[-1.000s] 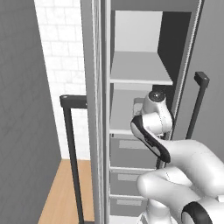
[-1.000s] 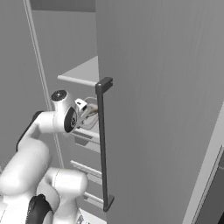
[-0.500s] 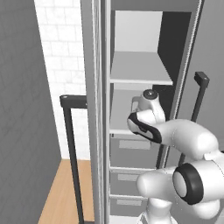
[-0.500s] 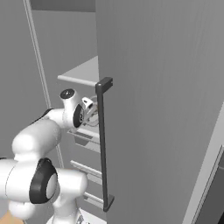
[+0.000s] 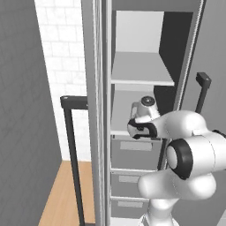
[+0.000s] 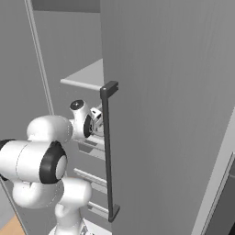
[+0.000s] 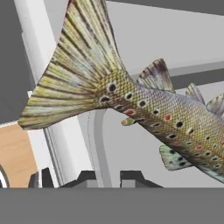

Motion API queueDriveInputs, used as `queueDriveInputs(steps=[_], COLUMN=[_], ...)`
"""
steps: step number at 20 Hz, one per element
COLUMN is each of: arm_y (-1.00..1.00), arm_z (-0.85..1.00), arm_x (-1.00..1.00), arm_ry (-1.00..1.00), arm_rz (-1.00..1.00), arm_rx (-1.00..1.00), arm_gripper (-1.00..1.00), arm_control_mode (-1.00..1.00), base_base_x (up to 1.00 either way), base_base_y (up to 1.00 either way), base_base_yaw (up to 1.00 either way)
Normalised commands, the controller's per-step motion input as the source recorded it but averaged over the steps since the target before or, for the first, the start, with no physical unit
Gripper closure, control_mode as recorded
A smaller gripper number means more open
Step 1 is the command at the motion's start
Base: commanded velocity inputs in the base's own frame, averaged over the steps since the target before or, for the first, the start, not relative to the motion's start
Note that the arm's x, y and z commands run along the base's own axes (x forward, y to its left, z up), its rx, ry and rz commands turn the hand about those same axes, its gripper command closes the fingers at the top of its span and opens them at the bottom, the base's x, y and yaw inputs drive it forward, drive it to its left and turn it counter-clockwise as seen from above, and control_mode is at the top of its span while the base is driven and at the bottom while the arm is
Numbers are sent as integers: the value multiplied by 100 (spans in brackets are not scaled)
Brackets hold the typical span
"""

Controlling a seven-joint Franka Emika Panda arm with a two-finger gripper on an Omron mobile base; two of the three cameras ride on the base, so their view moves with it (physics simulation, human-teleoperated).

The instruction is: Take the meat container that has the fish and place it on the second highest rack of the freezer. Then take the vegetable container that has the cucumber and corn and place it on the highest rack of the freezer.

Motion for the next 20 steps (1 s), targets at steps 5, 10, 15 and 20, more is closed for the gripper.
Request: queueDriveInputs(steps=[5,10,15,20], arm_y=[-1,-1,-6,-11], arm_z=[-5,0,-4,-20], arm_x=[36,49,47,36], arm_ry=[0,0,0,0], arm_rz=[0,0,0,0], arm_rx=[0,0,0,0], arm_gripper=[100,100,100,100], arm_control_mode=[-100,-100,-100,-100], base_base_x=[0,0,0,0], base_base_y=[0,0,0,0], base_base_yaw=[0,0,0,0])
